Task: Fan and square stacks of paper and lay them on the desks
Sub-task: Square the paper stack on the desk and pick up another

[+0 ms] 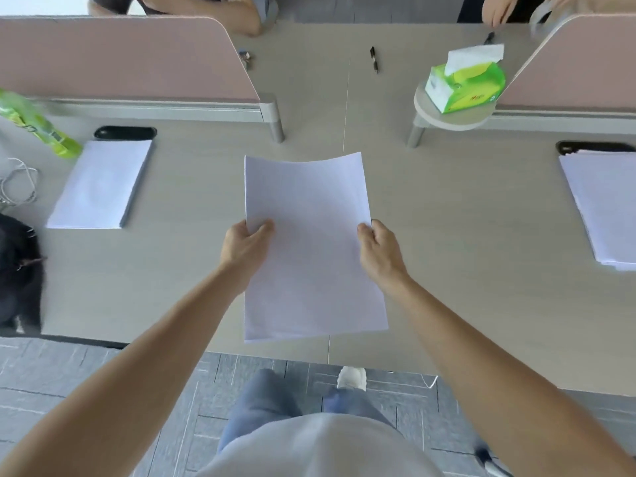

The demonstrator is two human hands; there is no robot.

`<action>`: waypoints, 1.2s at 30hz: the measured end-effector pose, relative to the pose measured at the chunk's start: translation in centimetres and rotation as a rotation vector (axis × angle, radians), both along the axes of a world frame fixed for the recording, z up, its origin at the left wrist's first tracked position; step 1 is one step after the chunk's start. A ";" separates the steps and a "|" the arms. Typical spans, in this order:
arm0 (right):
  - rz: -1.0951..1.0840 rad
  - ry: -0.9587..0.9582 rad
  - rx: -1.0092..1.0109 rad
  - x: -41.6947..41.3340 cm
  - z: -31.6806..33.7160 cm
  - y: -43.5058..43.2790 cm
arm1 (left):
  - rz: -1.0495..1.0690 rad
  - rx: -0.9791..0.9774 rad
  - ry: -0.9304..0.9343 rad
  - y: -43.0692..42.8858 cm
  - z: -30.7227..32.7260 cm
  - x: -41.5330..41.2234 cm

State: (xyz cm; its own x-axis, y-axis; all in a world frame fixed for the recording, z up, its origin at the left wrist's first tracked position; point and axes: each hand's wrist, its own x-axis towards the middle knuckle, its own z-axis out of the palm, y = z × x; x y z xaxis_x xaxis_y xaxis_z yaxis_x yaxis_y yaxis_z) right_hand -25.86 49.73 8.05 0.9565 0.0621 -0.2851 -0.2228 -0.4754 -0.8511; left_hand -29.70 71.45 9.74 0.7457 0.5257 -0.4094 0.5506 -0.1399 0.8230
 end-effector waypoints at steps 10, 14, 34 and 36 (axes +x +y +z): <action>-0.184 0.056 -0.072 7.5 -2.3 6.1 | -0.222 0.021 0.036 6.5 -2.8 11.2; -0.171 0.203 -0.181 10.8 -3.9 9.4 | -0.289 -0.005 0.110 8.9 -5.9 15.5; -0.231 0.374 -0.516 20.9 -13.6 15.1 | -0.304 0.091 0.386 12.2 -15.5 24.0; -0.268 0.400 -0.489 20.8 -13.7 15.1 | -0.301 0.112 0.423 12.2 -15.4 23.9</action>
